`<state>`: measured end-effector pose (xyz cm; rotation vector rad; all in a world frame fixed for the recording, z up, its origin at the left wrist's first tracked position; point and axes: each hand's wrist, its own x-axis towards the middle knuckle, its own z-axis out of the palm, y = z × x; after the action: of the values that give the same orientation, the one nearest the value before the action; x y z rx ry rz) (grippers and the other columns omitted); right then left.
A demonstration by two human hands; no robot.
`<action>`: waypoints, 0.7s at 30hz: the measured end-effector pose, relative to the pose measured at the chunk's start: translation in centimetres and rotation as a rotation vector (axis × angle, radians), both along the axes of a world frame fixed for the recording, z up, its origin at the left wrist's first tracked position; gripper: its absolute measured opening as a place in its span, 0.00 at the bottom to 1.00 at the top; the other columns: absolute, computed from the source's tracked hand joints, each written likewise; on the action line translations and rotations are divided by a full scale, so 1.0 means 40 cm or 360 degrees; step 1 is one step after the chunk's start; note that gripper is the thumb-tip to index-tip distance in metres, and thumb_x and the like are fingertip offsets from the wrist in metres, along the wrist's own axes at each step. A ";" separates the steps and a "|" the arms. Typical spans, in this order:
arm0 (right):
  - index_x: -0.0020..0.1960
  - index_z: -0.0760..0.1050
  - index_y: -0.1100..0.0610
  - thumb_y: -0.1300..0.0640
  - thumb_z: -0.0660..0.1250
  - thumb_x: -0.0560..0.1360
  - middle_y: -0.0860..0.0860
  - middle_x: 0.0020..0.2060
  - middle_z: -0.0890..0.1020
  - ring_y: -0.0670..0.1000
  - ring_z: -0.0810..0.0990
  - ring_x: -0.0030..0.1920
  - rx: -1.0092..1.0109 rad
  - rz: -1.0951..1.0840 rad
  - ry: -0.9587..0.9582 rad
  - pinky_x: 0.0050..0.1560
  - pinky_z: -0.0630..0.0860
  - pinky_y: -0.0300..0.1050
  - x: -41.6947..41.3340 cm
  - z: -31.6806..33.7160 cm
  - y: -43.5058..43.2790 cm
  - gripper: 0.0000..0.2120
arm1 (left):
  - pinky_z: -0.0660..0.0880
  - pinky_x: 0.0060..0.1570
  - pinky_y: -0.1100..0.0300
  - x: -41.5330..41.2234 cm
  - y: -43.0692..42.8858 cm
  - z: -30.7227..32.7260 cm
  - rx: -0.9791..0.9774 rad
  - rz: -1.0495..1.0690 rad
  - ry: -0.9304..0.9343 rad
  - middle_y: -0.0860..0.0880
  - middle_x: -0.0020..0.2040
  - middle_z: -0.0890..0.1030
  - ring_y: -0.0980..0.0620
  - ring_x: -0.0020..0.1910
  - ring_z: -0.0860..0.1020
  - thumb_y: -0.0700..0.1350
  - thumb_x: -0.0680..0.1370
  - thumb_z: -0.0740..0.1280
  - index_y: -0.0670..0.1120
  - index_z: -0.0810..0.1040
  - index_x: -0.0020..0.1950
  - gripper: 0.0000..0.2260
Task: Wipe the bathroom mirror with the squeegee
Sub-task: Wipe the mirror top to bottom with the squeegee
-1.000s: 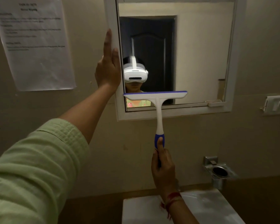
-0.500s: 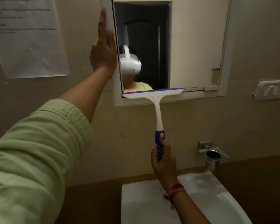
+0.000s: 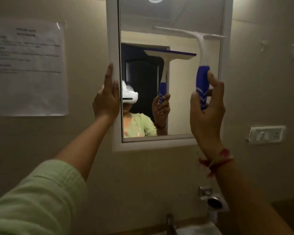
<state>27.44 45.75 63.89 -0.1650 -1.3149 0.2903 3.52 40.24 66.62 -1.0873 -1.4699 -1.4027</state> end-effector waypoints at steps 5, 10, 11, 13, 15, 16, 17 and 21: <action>0.68 0.62 0.58 0.61 0.60 0.78 0.56 0.62 0.73 0.50 0.76 0.55 0.0087 -0.0115 -0.0010 0.50 0.75 0.31 0.003 0.168 0.035 0.19 | 0.64 0.34 0.55 0.000 -0.005 0.001 0.0003 0.0048 -0.0002 0.36 0.43 0.79 0.35 0.36 0.77 0.54 0.81 0.50 0.62 0.51 0.73 0.20; 0.65 0.67 0.61 0.59 0.60 0.77 0.58 0.60 0.76 0.46 0.75 0.53 0.0212 -0.0193 -0.0029 0.49 0.74 0.29 -0.018 0.278 0.060 0.17 | 0.59 0.25 0.64 -0.004 0.003 -0.006 0.0060 0.0070 0.0045 0.44 0.33 0.74 0.54 0.24 0.67 0.53 0.81 0.52 0.60 0.53 0.73 0.20; 0.64 0.68 0.61 0.59 0.61 0.77 0.58 0.60 0.76 0.45 0.75 0.54 0.0208 -0.0202 -0.0035 0.49 0.73 0.28 -0.026 0.291 0.066 0.16 | 0.56 0.24 0.66 -0.004 0.005 -0.005 0.0069 0.0081 0.0036 0.47 0.32 0.71 0.60 0.24 0.62 0.52 0.81 0.52 0.59 0.54 0.74 0.20; 0.64 0.69 0.61 0.59 0.62 0.77 0.57 0.60 0.77 0.46 0.75 0.54 0.0193 -0.0220 -0.0040 0.49 0.72 0.27 -0.043 0.308 0.078 0.16 | 0.54 0.24 0.66 -0.006 0.005 -0.004 0.0057 0.0079 0.0022 0.48 0.32 0.70 0.61 0.24 0.60 0.52 0.81 0.52 0.58 0.54 0.74 0.21; 0.65 0.69 0.60 0.58 0.63 0.77 0.57 0.60 0.77 0.49 0.76 0.56 0.0179 -0.0238 -0.0047 0.52 0.71 0.28 -0.054 0.321 0.088 0.17 | 0.55 0.25 0.65 -0.005 0.004 -0.003 0.0036 0.0051 0.0047 0.48 0.31 0.70 0.59 0.24 0.62 0.53 0.81 0.51 0.58 0.53 0.74 0.21; 0.65 0.69 0.60 0.57 0.63 0.77 0.57 0.61 0.77 0.50 0.77 0.57 0.0175 -0.0247 -0.0046 0.53 0.70 0.29 -0.058 0.326 0.092 0.18 | 0.55 0.25 0.66 -0.004 0.003 -0.003 0.0031 0.0045 0.0055 0.48 0.30 0.69 0.59 0.24 0.62 0.53 0.81 0.50 0.57 0.53 0.74 0.21; 0.65 0.69 0.61 0.57 0.63 0.77 0.57 0.61 0.77 0.51 0.77 0.58 0.0173 -0.0253 -0.0041 0.54 0.71 0.31 -0.061 0.330 0.096 0.18 | 0.54 0.25 0.66 -0.004 0.004 -0.004 0.0031 0.0046 0.0050 0.48 0.30 0.69 0.60 0.24 0.62 0.53 0.81 0.50 0.57 0.53 0.74 0.21; 0.66 0.69 0.61 0.57 0.62 0.77 0.57 0.61 0.77 0.53 0.78 0.58 0.0175 -0.0208 -0.0005 0.57 0.74 0.39 -0.074 0.345 0.102 0.19 | 0.54 0.24 0.67 -0.005 0.004 -0.006 0.0042 0.0056 0.0034 0.49 0.29 0.68 0.61 0.24 0.62 0.52 0.81 0.51 0.56 0.54 0.74 0.21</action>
<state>24.49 49.83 77.70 -0.1580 -1.3135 0.1066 3.31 40.41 66.39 -1.0519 -1.4450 -1.3783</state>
